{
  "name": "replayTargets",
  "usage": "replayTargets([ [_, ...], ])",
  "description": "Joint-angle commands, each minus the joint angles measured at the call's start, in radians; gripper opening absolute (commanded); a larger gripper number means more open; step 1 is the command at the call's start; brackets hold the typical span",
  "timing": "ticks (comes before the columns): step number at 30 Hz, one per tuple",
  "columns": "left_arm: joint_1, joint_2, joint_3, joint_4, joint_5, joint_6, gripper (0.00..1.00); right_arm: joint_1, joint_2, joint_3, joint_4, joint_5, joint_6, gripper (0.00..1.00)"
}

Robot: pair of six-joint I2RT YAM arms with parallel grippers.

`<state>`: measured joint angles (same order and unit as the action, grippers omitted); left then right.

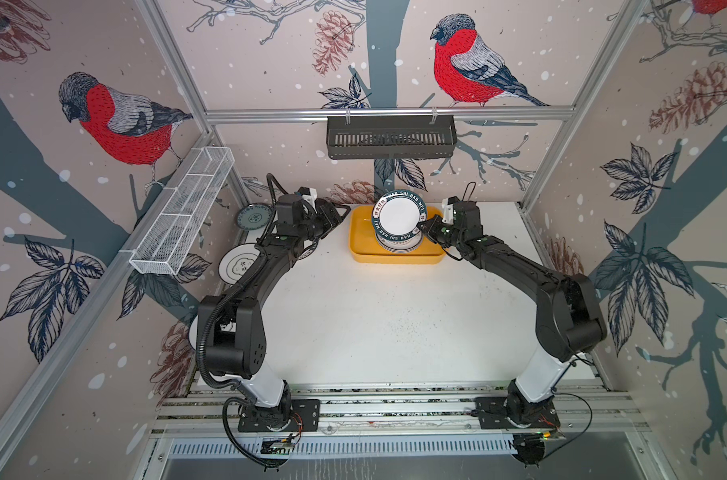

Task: Place the plates into the plastic bin on the countertop
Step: 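Lower the plate into the yellow bin with the right gripper while the left withdraws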

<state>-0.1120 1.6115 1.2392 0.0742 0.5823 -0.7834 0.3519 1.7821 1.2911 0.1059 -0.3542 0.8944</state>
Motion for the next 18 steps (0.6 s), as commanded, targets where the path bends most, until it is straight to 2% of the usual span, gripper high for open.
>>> replayTargets([
  [1,0.010,-0.044,-0.019,-0.050,-0.077,0.061,0.85,-0.004,0.048,0.065,-0.019,0.035,0.004,0.03],
  [9,0.017,-0.167,-0.107,-0.097,-0.191,0.098,0.87,-0.001,0.283,0.293,-0.143,-0.014,-0.018,0.04],
  [18,0.034,-0.298,-0.227,-0.097,-0.295,0.104,0.88,-0.014,0.406,0.363,-0.131,-0.023,0.035,0.04],
])
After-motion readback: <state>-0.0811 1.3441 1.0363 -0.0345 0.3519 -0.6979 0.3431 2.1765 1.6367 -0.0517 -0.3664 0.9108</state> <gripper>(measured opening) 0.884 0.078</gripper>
